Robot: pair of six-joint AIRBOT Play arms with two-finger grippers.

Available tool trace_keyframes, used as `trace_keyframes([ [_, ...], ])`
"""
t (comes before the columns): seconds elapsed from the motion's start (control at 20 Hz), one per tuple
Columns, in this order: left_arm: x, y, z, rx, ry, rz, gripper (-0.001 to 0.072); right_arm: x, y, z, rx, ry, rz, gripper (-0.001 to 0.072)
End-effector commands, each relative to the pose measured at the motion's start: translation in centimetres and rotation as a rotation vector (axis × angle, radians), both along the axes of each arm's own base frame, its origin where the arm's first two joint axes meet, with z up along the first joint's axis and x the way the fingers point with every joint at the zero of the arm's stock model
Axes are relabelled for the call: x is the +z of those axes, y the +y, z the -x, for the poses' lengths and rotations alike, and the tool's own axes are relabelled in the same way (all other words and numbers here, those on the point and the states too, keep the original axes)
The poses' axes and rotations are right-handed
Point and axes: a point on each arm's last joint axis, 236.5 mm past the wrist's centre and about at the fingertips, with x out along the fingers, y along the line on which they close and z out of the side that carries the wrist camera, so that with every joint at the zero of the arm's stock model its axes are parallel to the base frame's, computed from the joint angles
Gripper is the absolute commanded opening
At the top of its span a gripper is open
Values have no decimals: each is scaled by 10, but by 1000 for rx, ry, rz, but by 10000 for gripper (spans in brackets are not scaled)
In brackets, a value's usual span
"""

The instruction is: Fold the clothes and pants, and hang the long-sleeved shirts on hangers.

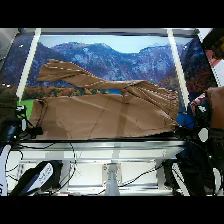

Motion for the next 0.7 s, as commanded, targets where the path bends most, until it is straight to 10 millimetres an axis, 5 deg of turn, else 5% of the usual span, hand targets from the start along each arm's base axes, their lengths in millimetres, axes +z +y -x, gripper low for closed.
trace_keyframes([
  [0.0,1,6,-12,8,-50,-24,19,0,0,0,-1,-1,0,29],
  [0.25,9,21,-15,-41,-44,-99,18,0,0,0,-2,0,0,29],
  [0.65,55,85,2,49,-140,-286,16,0,0,0,-2,0,0,29],
])
